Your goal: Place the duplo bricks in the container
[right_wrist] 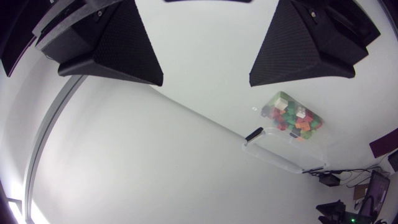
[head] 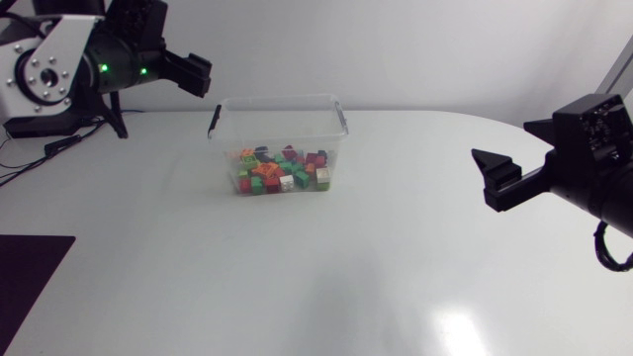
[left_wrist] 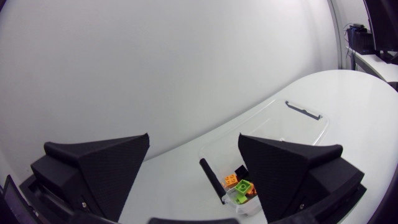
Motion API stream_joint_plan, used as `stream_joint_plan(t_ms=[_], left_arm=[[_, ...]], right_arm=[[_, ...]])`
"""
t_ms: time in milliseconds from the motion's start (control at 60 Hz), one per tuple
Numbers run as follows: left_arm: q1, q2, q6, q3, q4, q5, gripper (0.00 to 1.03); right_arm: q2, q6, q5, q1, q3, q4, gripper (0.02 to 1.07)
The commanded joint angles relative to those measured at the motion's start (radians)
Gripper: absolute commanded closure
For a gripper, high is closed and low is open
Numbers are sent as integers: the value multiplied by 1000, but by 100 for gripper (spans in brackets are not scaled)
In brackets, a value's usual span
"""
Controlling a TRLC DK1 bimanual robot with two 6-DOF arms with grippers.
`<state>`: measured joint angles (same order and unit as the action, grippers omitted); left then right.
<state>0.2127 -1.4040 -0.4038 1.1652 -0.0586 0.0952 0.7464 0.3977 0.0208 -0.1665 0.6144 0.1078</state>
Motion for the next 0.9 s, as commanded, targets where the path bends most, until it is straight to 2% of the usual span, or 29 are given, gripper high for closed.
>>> stream_joint_plan(t_ms=[0,150,367,883], left_arm=[[-10,83,-4,-91,-50,8,4],[-39,212,43,-228,-90,8,4],[-91,347,46,-361,-112,8,4],[-114,672,42,-673,-112,8,4]], right_arm=[[-41,23,7,18,-50,-2,7],[-134,23,10,51,-99,-20,7],[-209,29,19,55,-143,-8,7],[-409,32,57,90,-251,46,7]])
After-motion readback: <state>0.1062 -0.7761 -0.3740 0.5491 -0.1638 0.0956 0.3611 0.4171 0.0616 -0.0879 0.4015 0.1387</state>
